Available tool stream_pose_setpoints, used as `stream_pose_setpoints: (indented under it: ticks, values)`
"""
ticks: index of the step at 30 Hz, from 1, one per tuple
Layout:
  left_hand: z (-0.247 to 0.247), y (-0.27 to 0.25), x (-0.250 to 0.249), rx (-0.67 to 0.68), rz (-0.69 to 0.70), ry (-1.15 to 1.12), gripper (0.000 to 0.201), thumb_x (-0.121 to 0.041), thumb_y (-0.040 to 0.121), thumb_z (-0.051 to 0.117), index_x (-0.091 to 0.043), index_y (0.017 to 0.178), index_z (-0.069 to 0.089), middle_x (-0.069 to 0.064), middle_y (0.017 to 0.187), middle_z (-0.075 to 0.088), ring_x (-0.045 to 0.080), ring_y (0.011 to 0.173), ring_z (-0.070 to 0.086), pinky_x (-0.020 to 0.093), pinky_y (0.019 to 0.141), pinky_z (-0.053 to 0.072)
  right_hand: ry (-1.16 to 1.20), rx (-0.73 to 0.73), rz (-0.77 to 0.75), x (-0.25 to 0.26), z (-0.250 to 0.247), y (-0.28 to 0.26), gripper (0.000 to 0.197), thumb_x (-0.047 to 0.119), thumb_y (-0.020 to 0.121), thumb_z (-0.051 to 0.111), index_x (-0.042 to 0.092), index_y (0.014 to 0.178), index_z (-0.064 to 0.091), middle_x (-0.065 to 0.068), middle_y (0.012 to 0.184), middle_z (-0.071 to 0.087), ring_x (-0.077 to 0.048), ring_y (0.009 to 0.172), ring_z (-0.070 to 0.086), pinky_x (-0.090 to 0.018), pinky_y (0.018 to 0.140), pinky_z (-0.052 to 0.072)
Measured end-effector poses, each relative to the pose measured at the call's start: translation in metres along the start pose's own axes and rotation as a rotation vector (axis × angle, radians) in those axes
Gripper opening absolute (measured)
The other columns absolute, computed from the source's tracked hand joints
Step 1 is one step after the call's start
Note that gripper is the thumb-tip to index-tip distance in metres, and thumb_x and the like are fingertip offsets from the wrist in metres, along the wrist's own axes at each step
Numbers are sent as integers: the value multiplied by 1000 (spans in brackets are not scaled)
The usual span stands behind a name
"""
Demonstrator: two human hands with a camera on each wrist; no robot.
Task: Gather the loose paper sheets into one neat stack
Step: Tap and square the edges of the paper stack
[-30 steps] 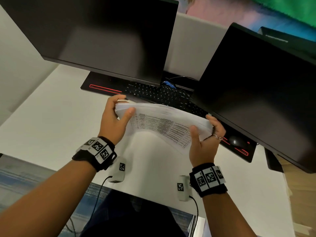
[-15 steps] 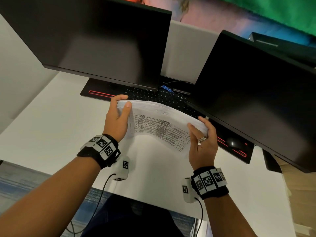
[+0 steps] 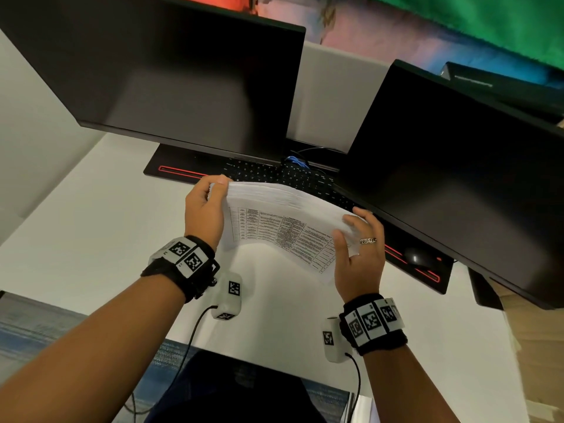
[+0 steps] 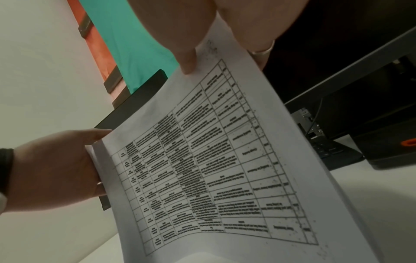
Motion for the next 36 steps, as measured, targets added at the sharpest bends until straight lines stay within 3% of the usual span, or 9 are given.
stream_pose_setpoints:
  ticks: [8, 13, 16, 20, 24, 27, 30, 34, 36]
  values:
    - [5, 9, -7, -10, -37, -38, 28, -19, 86, 49, -32, 75, 71, 4, 98, 72, 19, 93, 64, 35, 84, 51, -26, -19, -6, 0, -1, 1, 31, 13, 94, 64, 12, 125, 63, -5, 139, 52, -18, 127, 52, -38, 101, 51]
    - [11, 5, -8, 41, 3, -23, 8, -25, 96, 58, -21, 101, 63, -12, 98, 62, -8, 84, 59, 11, 73, 45, -27, -24, -21, -4, 1, 0, 21, 13, 94, 65, 13, 115, 68, -5, 138, 51, -22, 125, 54, -48, 93, 56]
    - [10, 6, -7, 26, 19, -9, 4, -23, 96, 60, -21, 98, 62, -14, 97, 62, -16, 79, 57, 2, 68, 43, -12, -25, -16, -6, -1, 2, 28, 20, 93, 64, 18, 121, 64, -2, 139, 49, -17, 125, 52, -49, 90, 57]
    - [8, 12, -3, -26, -59, -36, 11, -26, 87, 62, -29, 80, 68, -11, 88, 66, 8, 86, 59, 27, 82, 45, 252, 12, 198, 1, 3, 8, 54, 31, 90, 64, 44, 138, 42, 8, 132, 56, -17, 118, 60, -50, 89, 57]
    - [9, 13, -6, -9, -79, -92, 11, -30, 78, 59, -33, 80, 70, -4, 93, 68, 17, 93, 60, 37, 89, 48, 485, -203, 508, 3, 1, 23, 28, 21, 92, 65, 18, 120, 62, 12, 80, 66, -7, 83, 65, -45, 95, 54]
    - [6, 10, -4, -5, -94, -156, 20, -34, 75, 65, -32, 94, 67, 3, 105, 66, 19, 99, 60, 37, 96, 47, 481, -244, 607, 3, 5, 29, 11, 12, 89, 65, 17, 96, 72, 7, 80, 70, -5, 78, 67, -40, 87, 57]
    - [5, 9, -3, 9, -110, -168, 20, -34, 74, 63, -30, 92, 68, 3, 101, 64, 20, 98, 58, 40, 96, 46, 455, -297, 615, 2, 5, 27, 28, 10, 84, 57, 34, 86, 71, 0, 82, 76, -22, 92, 71, -48, 94, 54]
    - [6, 10, -5, -20, -141, -206, 17, -24, 81, 58, -26, 95, 66, -5, 93, 63, 16, 91, 57, 36, 92, 46, 445, -290, 572, 5, 5, 25, 28, 7, 90, 55, 32, 90, 67, 5, 90, 70, -1, 79, 67, -23, 66, 54]
    - [8, 12, -5, -21, -153, -219, 18, -19, 85, 56, -24, 99, 65, -1, 95, 65, 16, 89, 59, 39, 91, 49, 442, -322, 565, 6, 5, 22, 28, 7, 91, 54, 32, 89, 65, 3, 93, 70, -7, 84, 67, -25, 68, 55]
Point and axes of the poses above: each hand's wrist, its own y-axis towards the middle knuckle, its own z-axis out of the palm, x = y × z, the point moved 4 cm from there along y, towards the middle knuckle
